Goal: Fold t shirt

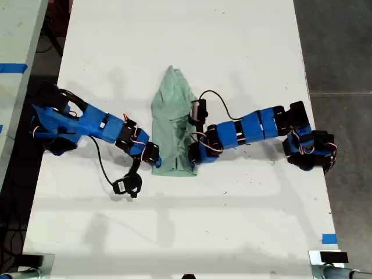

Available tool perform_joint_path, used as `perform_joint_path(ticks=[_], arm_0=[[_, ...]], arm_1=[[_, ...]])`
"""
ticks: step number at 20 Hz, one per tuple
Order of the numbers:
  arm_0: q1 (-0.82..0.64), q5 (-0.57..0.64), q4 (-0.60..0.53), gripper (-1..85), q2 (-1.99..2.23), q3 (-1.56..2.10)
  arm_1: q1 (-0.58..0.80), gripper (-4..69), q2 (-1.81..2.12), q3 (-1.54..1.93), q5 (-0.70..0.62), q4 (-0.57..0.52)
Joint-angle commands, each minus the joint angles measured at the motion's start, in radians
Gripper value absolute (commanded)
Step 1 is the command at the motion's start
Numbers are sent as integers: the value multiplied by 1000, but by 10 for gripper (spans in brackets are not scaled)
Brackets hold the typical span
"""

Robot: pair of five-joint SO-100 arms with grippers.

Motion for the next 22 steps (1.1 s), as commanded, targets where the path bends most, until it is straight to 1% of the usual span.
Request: perform_joint_path(ticks=[1, 3, 5, 6, 8, 10, 11, 12, 13, 14, 15, 18, 19, 20, 21, 22], arm_0=[[49, -41, 74, -2, 31, -97], [48, -52, 172, -2, 100, -175], [3, -48, 295, -2, 189, -261], [-41, -43, 368, -2, 233, -293], [-186, 11, 469, -2, 325, -314], [-383, 86, 551, -2, 394, -314], [-494, 130, 584, 4, 408, -314], [-601, 173, 598, 112, 416, -316], [-701, 216, 623, 192, 408, -331], [-795, 255, 670, 221, 385, -373], [-874, 291, 713, 228, 368, -419], [-1046, 393, 831, 221, 370, -557], [-1075, 426, 842, 196, 408, -558], [-1086, 454, 844, 106, 474, -538], [-1085, 459, 845, -1, 566, -497], [-1060, 462, 847, -2, 666, -465]], arm_1=[[-35, 1, 23, -152, 8, 100], [-31, 1, 37, -299, -5, 201], [14, 1, 110, -356, -31, 239], [58, 1, 166, -345, -38, 250], [184, 1, 259, -321, -72, 252], [325, 4, 284, -333, -130, 252], [397, 25, 287, -333, -158, 247], [465, 130, 285, -334, -196, 235], [531, 253, 284, -344, -221, 247], [597, 275, 291, -356, -247, 276], [660, 279, 316, -356, -270, 313], [821, 274, 431, -330, -311, 454], [856, 271, 482, -313, -321, 511], [876, 247, 551, -268, -342, 543], [882, 2, 647, -193, -359, 549], [870, 5, 762, -101, -357, 549]])
